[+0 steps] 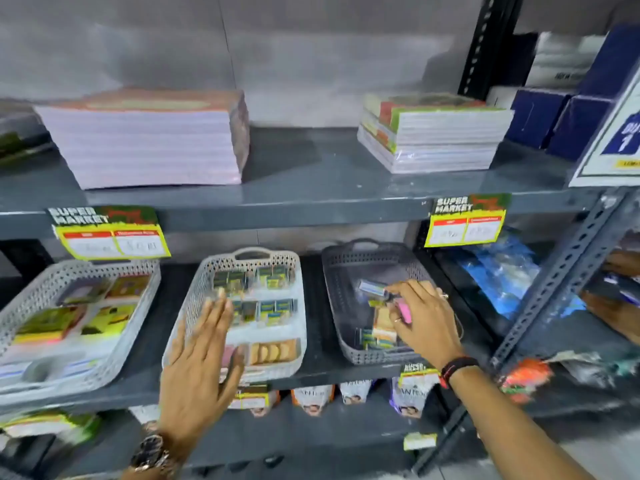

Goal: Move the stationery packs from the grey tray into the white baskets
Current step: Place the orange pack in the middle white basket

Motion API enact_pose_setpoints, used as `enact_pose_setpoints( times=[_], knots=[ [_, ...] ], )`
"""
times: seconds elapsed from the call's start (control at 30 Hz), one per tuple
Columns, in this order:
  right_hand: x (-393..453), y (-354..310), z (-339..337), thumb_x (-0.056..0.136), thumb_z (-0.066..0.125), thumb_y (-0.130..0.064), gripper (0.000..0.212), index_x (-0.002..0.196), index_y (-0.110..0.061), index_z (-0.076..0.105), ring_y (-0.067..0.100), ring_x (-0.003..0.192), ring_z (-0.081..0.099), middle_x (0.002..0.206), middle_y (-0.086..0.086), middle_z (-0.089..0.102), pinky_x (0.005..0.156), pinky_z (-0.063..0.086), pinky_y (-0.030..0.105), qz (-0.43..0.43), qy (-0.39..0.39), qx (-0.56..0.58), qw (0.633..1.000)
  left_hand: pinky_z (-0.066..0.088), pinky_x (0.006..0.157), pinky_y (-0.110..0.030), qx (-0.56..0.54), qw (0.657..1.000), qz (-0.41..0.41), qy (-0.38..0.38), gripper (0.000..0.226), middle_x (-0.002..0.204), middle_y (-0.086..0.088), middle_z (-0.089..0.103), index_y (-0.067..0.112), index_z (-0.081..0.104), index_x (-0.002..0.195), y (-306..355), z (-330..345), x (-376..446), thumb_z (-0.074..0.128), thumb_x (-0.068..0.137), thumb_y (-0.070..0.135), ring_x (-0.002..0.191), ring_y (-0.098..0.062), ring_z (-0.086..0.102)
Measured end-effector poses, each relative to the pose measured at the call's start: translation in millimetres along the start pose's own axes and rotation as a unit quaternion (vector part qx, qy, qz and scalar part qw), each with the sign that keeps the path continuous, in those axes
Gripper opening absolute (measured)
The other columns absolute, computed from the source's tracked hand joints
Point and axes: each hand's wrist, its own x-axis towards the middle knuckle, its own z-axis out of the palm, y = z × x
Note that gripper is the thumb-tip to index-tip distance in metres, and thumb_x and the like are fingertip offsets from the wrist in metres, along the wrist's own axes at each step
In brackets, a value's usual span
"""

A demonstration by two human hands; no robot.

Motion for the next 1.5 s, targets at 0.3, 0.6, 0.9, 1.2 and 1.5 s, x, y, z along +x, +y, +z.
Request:
enact_pose_setpoints(
  times=[0.3,0.6,0.9,1.2,1.5],
  knots=[
    [29.4,37.7,68.8,0.07,0.07,-0.018,0.073,0.134,-0.031,0.037,0.024,0.116,0.054,0.119,-0.002,0.055,0.09,0.044,0.032,0.145,-0.347,0.089,0.922,0.025,0.115,-0.054,0.069,0.99,-0.116,-0.042,0.07,0.153,-0.014,0.034,0.003,0.032,0.145,-76.6,22.3,-76.2,0.023,0.094,0.05,0.138,-0.027,0.037],
    [58.5,53.1,98.5,0.069,0.073,-0.004,0.08,0.138,-0.013,0.034,0.02,0.104,0.051,0.113,0.01,0.057,0.083,0.043,0.029,0.195,-0.432,0.116,0.873,0.017,0.119,-0.044,0.052,0.978,-0.155,-0.13,0.071,0.155,-0.01,0.029,0.006,0.026,0.148,-130.3,46.6,-105.3,0.024,0.092,0.05,0.142,-0.025,0.03],
    [62.7,23.5,97.6,0.03,0.073,-0.056,0.102,0.118,-0.009,0.049,0.03,0.105,0.05,0.112,0.011,0.049,0.086,0.044,0.036,0.249,-0.293,0.033,0.922,0.005,0.121,-0.029,-0.012,0.966,-0.115,-0.229,0.068,0.159,-0.005,0.021,0.01,0.018,0.151,-177.2,69.5,-107.3,0.031,0.094,0.046,0.147,-0.011,0.012],
    [47.8,-155.0,56.0,0.051,0.08,-0.058,0.103,0.128,-0.006,0.035,0.036,0.123,0.043,0.13,0.017,0.047,0.104,0.039,0.046,0.231,-0.192,0.09,0.95,-0.002,0.121,-0.03,-0.005,0.962,-0.12,-0.247,0.069,0.159,-0.008,0.019,0.006,0.019,0.149,-196.1,84.7,-115.0,0.016,0.096,0.051,0.147,-0.015,0.012],
    [45.6,-222.9,114.1,0.063,0.07,-0.064,0.102,0.136,-0.006,0.028,0.037,0.13,0.042,0.144,0.021,0.036,0.1,0.043,0.043,0.259,-0.341,0.01,0.904,0.003,0.121,-0.035,-0.024,0.966,-0.103,-0.236,0.069,0.16,-0.005,0.016,0.008,0.018,0.15,-203.6,89.7,-121.8,0.022,0.096,0.05,0.148,-0.016,0.007]
  ],
)
